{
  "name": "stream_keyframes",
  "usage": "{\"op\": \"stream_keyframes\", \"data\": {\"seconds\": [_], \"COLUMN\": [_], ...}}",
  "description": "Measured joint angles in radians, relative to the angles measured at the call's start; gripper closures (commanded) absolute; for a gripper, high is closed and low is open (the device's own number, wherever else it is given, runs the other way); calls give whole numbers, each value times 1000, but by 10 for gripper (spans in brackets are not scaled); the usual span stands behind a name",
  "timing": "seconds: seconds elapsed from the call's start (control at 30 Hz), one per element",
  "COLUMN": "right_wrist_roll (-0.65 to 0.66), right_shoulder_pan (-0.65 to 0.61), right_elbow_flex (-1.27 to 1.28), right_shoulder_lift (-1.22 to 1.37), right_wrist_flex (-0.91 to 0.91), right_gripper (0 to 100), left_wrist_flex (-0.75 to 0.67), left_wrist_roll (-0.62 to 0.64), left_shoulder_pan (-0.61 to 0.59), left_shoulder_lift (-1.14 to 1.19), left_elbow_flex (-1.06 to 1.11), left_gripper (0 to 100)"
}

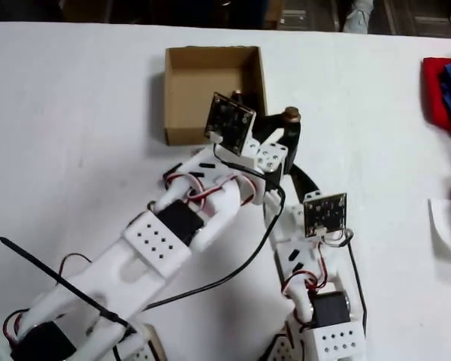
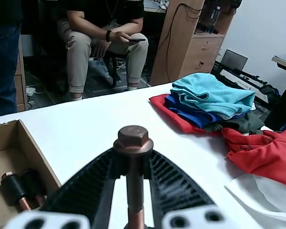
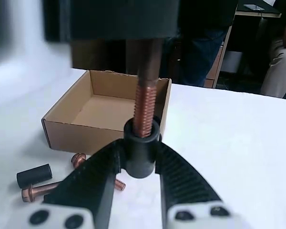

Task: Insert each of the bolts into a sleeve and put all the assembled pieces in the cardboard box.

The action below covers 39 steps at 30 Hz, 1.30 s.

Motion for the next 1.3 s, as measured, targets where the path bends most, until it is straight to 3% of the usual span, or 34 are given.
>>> {"op": "stream_keyframes", "data": {"seconds": [0.83,1.1,1.3], "right_wrist_roll": [2,2,2], "right_shoulder_pan": [-3,-2,2], "right_elbow_flex": [2,2,2], "right_shoulder_lift": [3,2,0], "right_wrist_flex": [5,5,3], "right_gripper": [978,978,978], "left_wrist_flex": [127,307,537], "left_wrist_roll": [-8,-120,-123], "left_shoulder_pan": [2,-38,-43], "left_shoulder_lift": [21,21,23], "left_elbow_flex": [77,-17,-129], "left_gripper": [965,692,649]}}
